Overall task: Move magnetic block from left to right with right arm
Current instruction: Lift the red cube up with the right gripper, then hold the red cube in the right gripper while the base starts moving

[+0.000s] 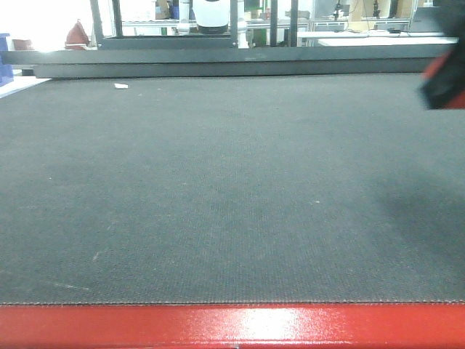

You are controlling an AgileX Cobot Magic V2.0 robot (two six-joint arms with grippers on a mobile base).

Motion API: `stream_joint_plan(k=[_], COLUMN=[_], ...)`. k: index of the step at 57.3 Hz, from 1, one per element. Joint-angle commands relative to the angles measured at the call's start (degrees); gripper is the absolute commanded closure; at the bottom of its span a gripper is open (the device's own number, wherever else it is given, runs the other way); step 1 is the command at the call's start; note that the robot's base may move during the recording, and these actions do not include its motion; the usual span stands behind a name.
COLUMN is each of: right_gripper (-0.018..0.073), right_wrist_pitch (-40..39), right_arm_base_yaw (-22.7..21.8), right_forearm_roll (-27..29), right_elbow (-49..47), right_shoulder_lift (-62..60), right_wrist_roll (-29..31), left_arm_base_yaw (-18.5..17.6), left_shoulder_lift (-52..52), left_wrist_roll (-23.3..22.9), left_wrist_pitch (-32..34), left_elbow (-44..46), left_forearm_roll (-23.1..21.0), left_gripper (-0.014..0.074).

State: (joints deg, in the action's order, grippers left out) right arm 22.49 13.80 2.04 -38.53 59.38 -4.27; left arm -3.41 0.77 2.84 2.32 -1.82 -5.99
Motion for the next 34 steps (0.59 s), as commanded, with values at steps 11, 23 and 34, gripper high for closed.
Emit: stream_joint_plan(k=[11,23,34], right_gripper=[0.024,0.024,0.024], right_wrist_pitch=[-21.9,-20.0,-14.75], right_arm_base_yaw=[-11.81,-13.63,-13.63], right_forearm_roll=[1.68,1.68,1.68], right_elbow=[10.86,15.36,15.62], right_shoulder_lift=[-16.58,-30.36,-42.6], right_wrist_roll=[4.98,4.98,4.98], left_arm_base_yaw=[-0.21,-0.21,-0.21], left_shoulder_lift=[0.62,0.62,0.62], left_wrist_roll=[0.14,0.14,0.14], left_wrist_pitch=[5.23,5.23,5.23], left_elbow=[-0.54,-0.54,-0.54], left_forearm_roll=[-0.27,-0.27,-0.27], left_gripper=[0.0722,0.0722,0.0722])
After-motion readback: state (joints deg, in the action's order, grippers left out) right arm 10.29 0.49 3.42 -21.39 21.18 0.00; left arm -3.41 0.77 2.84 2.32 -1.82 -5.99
